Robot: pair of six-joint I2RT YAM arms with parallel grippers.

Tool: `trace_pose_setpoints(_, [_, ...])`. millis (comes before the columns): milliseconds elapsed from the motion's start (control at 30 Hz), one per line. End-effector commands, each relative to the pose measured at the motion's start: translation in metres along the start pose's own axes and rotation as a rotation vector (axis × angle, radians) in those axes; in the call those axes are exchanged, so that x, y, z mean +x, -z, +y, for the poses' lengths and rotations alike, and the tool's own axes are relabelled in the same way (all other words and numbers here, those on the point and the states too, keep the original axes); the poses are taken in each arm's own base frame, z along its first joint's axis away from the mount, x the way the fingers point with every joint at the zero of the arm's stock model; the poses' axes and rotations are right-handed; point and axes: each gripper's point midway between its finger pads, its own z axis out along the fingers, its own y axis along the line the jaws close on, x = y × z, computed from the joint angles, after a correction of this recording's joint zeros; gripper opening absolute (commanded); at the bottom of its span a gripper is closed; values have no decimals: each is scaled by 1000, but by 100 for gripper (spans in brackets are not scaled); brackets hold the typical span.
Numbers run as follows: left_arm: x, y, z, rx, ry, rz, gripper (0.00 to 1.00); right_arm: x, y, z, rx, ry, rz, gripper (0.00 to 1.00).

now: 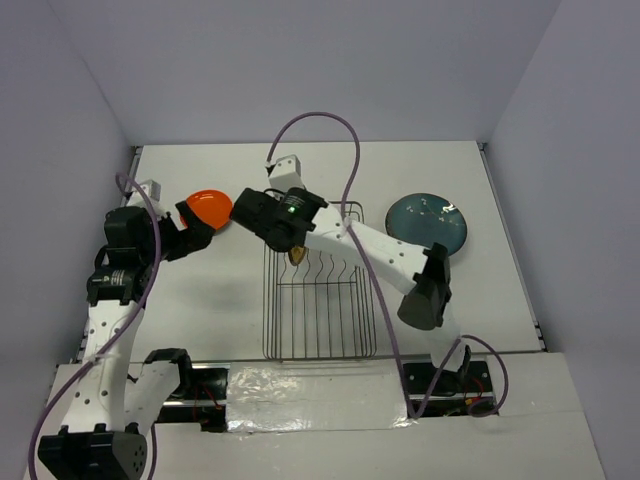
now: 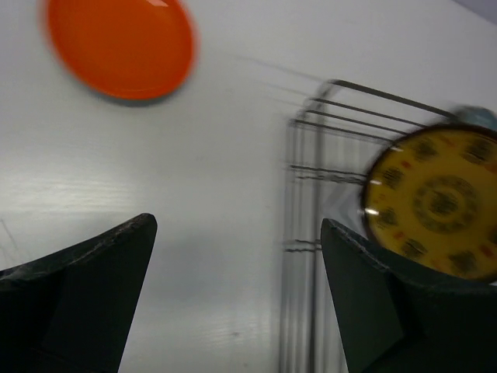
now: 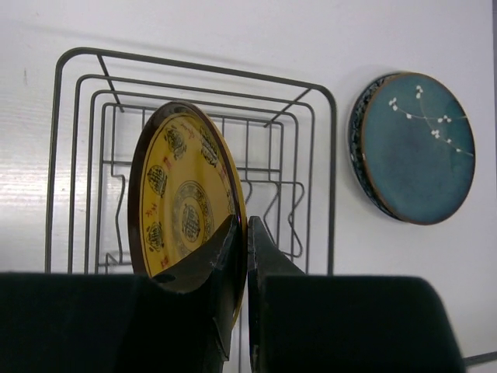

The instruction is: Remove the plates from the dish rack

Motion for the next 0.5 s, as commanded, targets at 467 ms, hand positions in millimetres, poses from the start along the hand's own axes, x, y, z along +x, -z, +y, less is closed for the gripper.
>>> trace_pose_setpoints(467, [41,50,-154,987,-79,213,100,-59,122,-30,-677,-296,-286,2])
